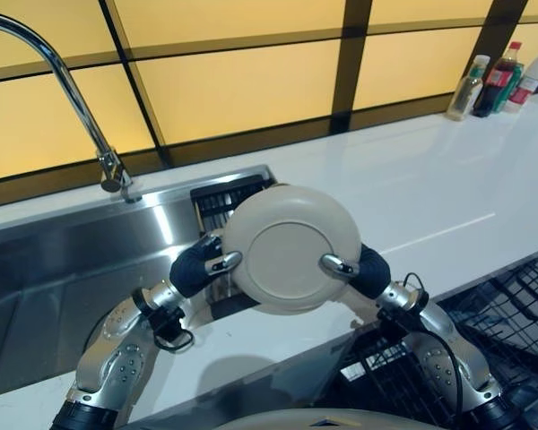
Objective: Pick up plates and place into dishwasher.
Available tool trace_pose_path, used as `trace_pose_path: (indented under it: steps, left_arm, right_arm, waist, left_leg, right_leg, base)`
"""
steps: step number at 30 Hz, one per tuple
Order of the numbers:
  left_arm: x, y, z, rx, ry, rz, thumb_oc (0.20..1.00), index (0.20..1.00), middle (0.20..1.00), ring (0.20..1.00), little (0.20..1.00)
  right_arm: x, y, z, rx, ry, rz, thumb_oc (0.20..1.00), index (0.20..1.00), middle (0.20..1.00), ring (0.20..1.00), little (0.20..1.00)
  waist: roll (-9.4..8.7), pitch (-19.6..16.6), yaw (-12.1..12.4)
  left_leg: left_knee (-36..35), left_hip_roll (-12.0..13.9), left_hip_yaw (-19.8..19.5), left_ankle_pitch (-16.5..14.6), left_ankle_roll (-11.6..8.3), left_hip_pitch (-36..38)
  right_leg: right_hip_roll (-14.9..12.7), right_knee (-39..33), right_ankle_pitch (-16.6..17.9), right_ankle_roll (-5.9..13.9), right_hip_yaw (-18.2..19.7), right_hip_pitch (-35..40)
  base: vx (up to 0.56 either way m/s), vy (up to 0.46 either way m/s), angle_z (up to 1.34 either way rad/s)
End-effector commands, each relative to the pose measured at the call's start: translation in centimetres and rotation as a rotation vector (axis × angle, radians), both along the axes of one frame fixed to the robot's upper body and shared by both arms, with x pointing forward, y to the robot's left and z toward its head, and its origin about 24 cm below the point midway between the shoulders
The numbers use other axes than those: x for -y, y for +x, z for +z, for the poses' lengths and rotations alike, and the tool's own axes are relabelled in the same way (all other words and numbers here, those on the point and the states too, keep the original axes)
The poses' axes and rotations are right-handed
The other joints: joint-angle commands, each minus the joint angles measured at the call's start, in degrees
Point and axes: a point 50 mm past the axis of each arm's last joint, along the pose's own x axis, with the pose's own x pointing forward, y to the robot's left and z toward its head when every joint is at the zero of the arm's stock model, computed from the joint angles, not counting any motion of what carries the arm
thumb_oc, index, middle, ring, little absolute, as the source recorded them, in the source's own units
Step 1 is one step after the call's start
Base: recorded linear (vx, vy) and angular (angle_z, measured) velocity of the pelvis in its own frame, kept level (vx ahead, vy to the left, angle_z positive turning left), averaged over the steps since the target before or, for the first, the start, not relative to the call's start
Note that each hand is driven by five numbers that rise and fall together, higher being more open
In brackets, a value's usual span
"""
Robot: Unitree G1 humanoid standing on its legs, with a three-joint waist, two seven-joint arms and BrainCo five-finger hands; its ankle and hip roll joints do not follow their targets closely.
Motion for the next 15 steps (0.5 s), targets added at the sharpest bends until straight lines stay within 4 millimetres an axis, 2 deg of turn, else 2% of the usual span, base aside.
trace_pose_path:
  steps: [1, 2, 15]
  left_arm:
    - [0.3, 0.7, 0.1, 0.021, -0.010, -0.001, 0.548, 0.548, 0.548, 0.548, 0.548]
    - [0.3, 0.7, 0.0, 0.004, -0.008, 0.004, 1.000, 1.000, 1.000, 1.000, 1.000]
    - [-0.2, 1.5, 0.1, -0.041, -0.107, 0.148, 1.000, 1.000, 1.000, 1.000, 1.000]
  right_arm:
    - [-0.4, 0.0, 2.7, 0.118, 0.110, -0.021, 0.200, 0.200, 0.200, 0.200, 0.200]
    - [-0.4, 0.1, 2.7, 0.117, 0.108, -0.025, 0.200, 0.200, 0.200, 0.200, 0.200]
    - [0.9, 1.0, 3.6, 0.185, 0.013, -0.172, 0.200, 0.200, 0.200, 0.200, 0.200]
  waist:
    - [-1.44, -0.6, 0.0]
    - [-1.45, -0.6, 0.0]
    - [-1.82, -0.5, -0.3]
  left_leg:
    - [0.3, -0.6, 4.2, -2.8, 2.18, -1.2]
    - [0.3, -0.6, 4.2, -2.8, 2.18, -1.2]
    - [0.3, -0.5, 4.8, -2.8, 2.17, -1.3]
  right_leg:
    - [-1.4, 1.4, -2.9, 1.29, -3.9, -0.8]
    - [-1.4, 1.3, -2.9, 1.31, -3.8, -0.8]
    - [-1.3, 1.0, -2.6, 1.23, -3.5, -0.7]
  base:
    - [0.00, 0.000, 0.00]
    - [0.00, 0.000, 0.00]
    - [0.00, 0.000, 0.00]
